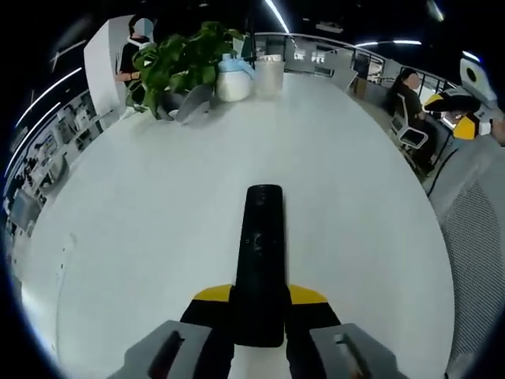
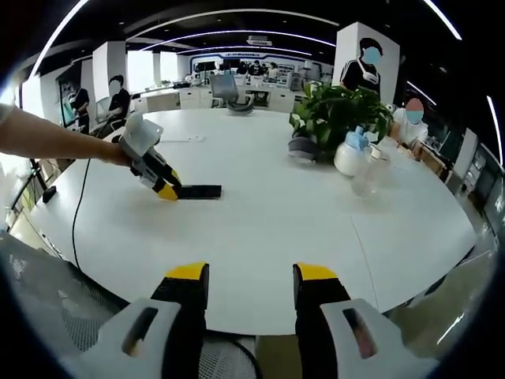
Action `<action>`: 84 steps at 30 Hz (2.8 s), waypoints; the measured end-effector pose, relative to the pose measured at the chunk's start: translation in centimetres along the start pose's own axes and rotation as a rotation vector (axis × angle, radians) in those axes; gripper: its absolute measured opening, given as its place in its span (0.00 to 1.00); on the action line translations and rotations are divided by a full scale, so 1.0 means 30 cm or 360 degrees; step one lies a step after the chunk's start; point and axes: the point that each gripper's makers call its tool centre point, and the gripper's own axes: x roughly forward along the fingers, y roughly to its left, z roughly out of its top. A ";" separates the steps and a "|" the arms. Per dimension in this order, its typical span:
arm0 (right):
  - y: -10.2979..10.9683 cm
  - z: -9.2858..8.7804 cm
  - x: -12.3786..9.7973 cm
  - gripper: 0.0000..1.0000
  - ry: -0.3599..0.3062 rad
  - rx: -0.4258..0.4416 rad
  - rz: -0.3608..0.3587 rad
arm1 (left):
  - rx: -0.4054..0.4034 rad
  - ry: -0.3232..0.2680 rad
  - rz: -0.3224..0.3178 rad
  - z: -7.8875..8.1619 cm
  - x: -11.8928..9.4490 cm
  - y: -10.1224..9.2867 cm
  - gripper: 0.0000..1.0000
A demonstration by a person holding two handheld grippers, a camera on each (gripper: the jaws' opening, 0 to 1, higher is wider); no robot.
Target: Press the specified remote control buttons in sequence, fully releasing each button before pressing the next.
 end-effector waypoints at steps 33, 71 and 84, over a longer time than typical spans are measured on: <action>-0.005 0.024 -0.013 0.39 -0.0083 0.0049 0.0007 | 0.0103 0.0242 -0.0036 -0.023 -0.001 -0.108 0.23; -0.010 0.025 -0.020 0.36 -0.0100 0.0062 -0.0002 | 0.0217 0.0426 -0.0077 -0.069 -0.029 -0.295 0.23; 0.000 0.020 -0.017 0.36 -0.0081 0.0040 0.0015 | 0.0212 0.0420 -0.0077 -0.075 -0.036 -0.342 0.23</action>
